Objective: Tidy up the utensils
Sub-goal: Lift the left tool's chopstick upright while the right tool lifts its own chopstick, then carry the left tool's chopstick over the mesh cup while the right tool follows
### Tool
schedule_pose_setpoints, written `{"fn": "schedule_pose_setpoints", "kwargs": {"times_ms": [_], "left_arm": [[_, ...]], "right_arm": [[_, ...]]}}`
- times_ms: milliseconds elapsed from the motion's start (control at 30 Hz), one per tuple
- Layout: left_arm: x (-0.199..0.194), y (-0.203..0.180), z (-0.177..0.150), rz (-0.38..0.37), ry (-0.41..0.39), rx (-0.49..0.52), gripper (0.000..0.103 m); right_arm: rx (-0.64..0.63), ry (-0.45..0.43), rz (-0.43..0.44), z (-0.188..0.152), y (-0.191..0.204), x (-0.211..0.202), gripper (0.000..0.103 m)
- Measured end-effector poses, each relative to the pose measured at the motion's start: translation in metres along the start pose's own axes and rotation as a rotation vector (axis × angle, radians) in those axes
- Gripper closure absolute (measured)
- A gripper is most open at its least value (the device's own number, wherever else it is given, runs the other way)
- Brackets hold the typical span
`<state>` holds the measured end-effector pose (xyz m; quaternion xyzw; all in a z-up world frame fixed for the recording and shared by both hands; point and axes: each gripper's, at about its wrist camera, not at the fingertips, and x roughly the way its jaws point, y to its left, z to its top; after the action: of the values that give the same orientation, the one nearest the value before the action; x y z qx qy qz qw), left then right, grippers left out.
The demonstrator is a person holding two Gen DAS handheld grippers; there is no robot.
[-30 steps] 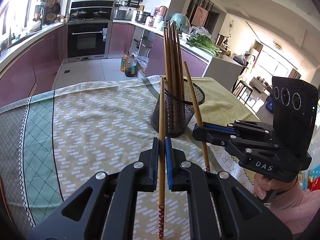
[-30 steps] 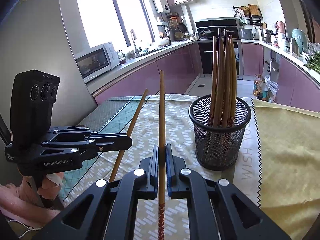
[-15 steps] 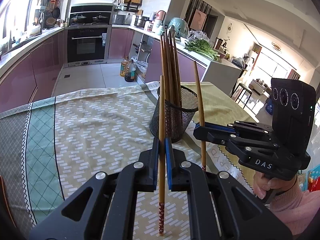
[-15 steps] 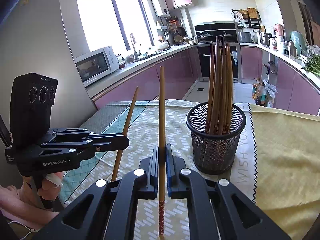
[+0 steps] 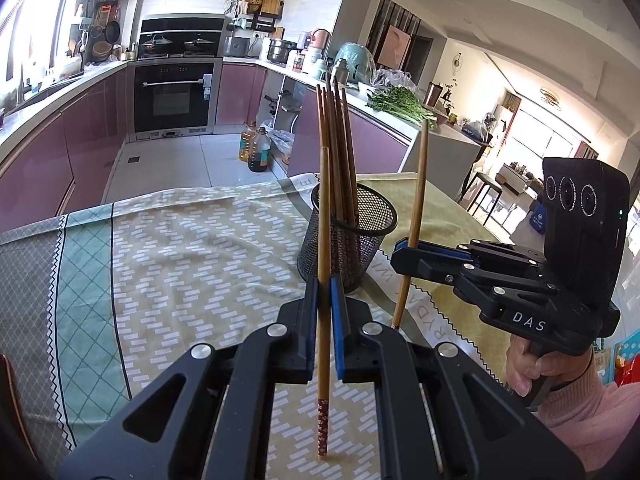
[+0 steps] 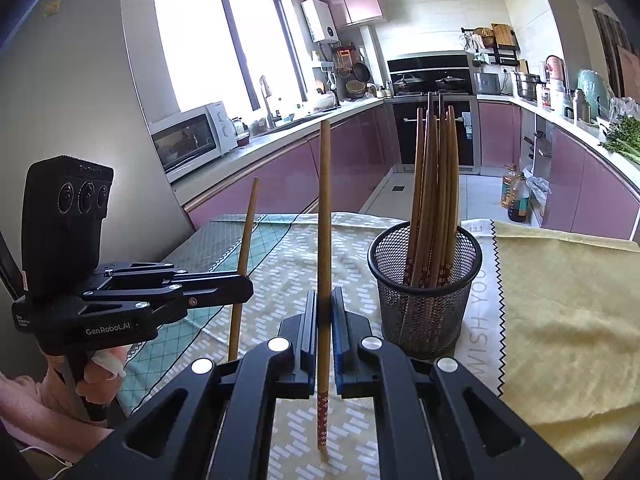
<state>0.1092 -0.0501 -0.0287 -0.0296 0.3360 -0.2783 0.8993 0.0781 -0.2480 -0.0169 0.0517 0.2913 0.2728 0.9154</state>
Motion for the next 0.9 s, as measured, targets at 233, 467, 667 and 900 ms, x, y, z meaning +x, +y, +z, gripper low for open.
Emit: {"fn": "schedule_pose_setpoints", "kwargs": {"times_ms": [233, 467, 667, 900], "left_arm": [[-0.003, -0.003, 0.002, 0.0, -0.004, 0.01, 0.096], [-0.004, -0.004, 0.005, 0.004, -0.009, 0.017, 0.096], [-0.005, -0.008, 0.008, 0.007, -0.013, 0.026, 0.096], [-0.007, -0.011, 0.012, 0.01, -0.015, 0.035, 0.096]], "right_arm": [[-0.001, -0.013, -0.003, 0.003, -0.001, -0.003, 0.097], [-0.003, -0.028, -0.004, 0.006, -0.001, -0.007, 0.097], [-0.003, -0.036, -0.003, 0.009, -0.002, -0.009, 0.097], [-0.008, -0.046, -0.003, 0.013, -0.001, -0.01, 0.097]]}}
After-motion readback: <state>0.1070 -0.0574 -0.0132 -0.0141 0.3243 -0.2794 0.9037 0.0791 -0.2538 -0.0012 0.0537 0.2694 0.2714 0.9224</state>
